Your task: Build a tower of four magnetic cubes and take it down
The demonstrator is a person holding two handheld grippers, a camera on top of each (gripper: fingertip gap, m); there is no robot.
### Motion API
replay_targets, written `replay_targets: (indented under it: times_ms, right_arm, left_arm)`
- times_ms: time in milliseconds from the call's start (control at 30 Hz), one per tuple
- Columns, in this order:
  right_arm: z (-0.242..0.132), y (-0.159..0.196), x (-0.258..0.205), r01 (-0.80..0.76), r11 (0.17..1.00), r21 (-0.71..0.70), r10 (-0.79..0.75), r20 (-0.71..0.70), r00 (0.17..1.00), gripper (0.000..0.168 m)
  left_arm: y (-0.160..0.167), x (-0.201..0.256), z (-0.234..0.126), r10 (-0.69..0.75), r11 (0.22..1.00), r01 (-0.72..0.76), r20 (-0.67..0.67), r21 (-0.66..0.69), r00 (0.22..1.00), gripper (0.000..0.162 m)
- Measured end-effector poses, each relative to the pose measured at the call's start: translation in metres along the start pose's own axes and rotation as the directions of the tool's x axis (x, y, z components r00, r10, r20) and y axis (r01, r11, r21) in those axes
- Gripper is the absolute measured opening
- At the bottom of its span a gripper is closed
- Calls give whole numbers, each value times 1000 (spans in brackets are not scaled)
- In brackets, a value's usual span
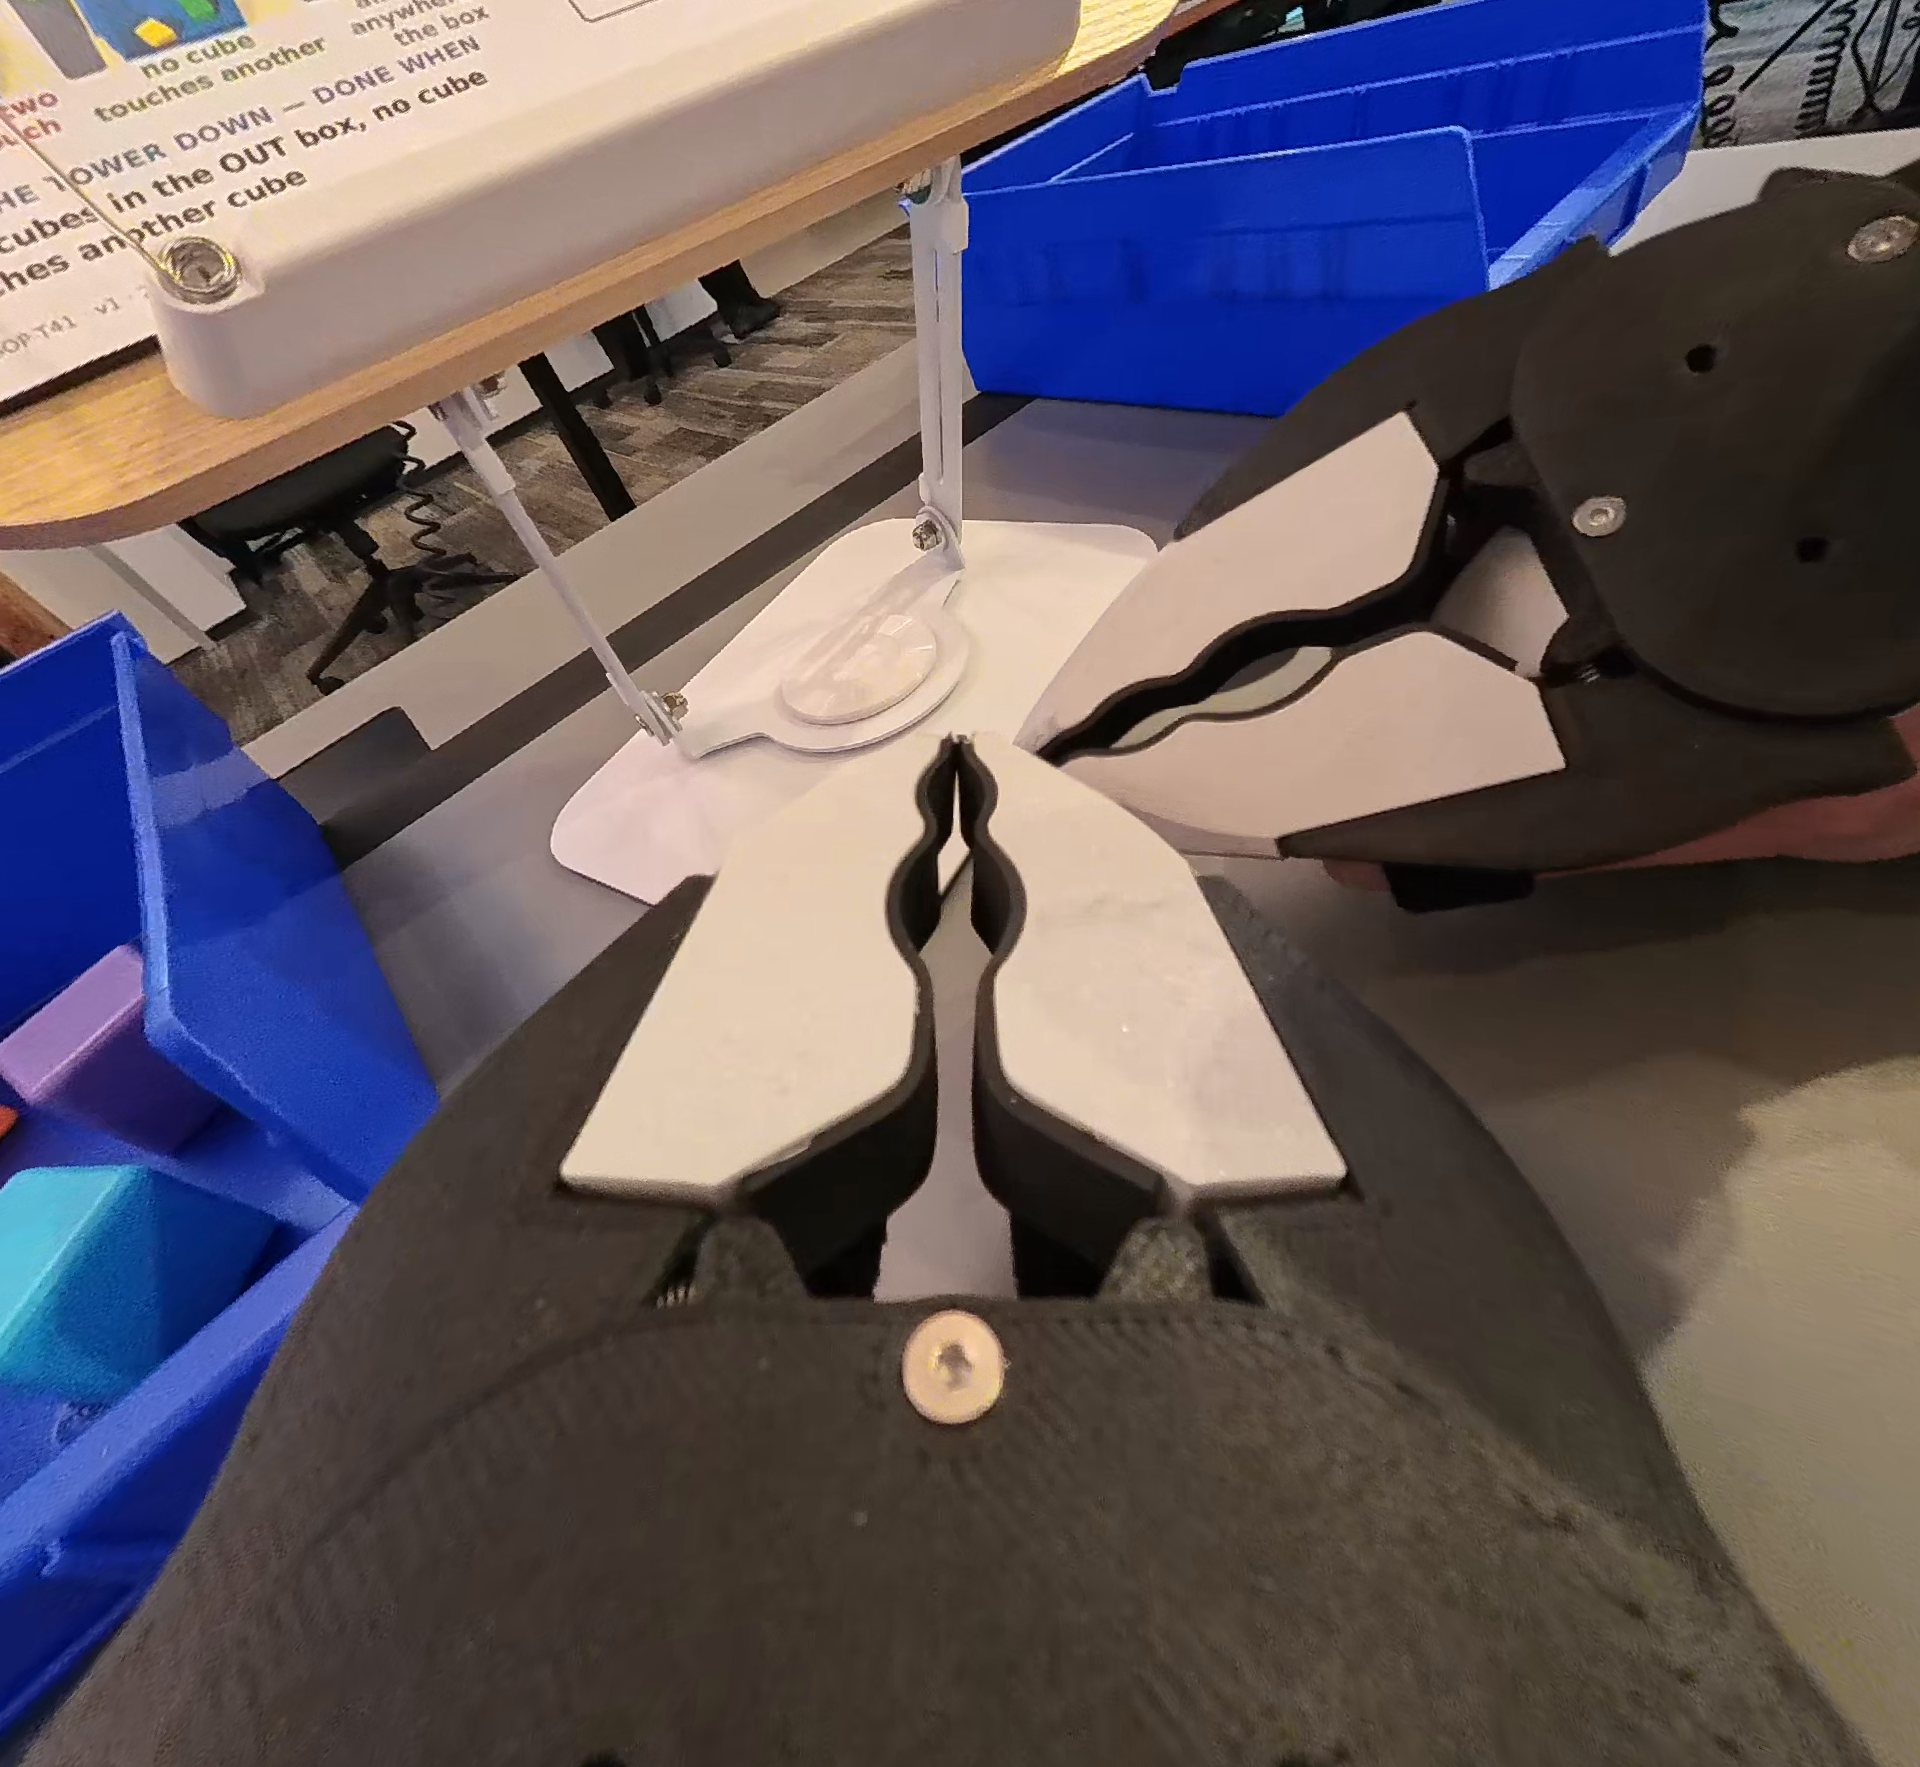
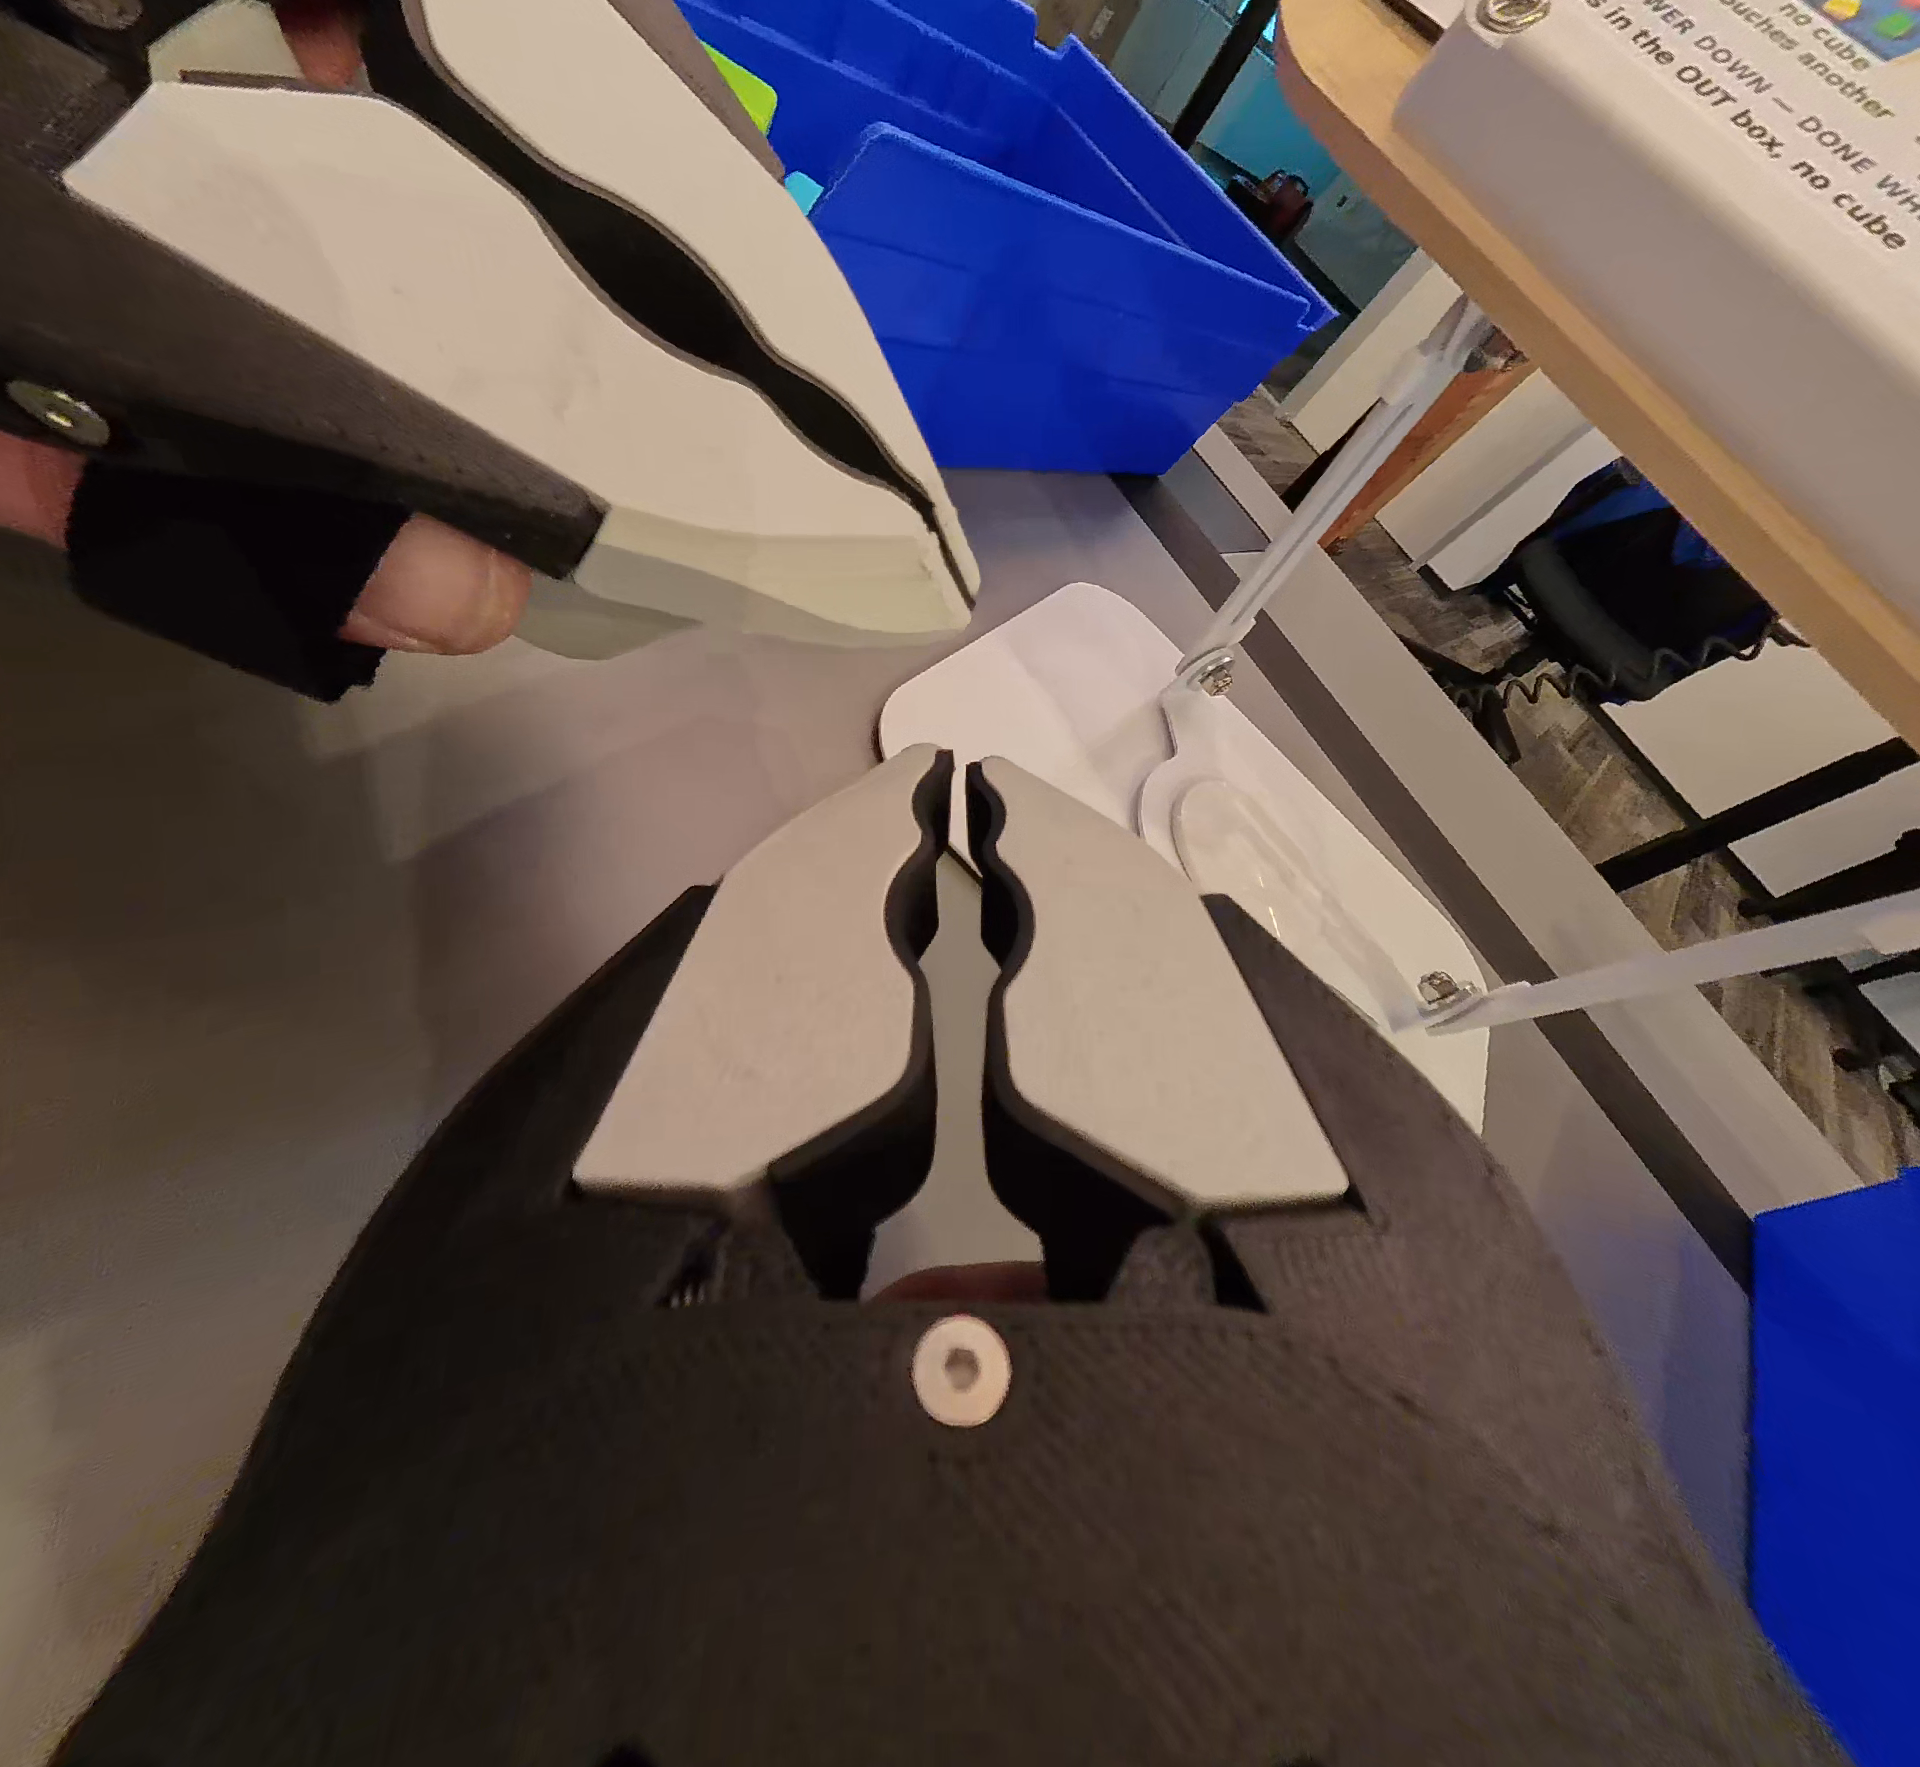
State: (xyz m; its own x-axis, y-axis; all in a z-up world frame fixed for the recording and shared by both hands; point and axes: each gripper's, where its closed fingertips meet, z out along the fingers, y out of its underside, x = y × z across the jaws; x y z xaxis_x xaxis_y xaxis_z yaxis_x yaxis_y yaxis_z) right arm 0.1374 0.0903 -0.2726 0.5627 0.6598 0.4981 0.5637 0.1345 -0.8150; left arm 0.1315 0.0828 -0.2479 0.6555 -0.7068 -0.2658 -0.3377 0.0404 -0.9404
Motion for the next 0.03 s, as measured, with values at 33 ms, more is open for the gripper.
replay_targets:
  times_ms: [33]
  right_arm:
    - [0, 0, -1, 3, 1000, 0, -3, 1, 1000, 2]
  left_arm:
    - [0, 0, 0, 2, 1000, -2, 0, 0, 1000, 0]
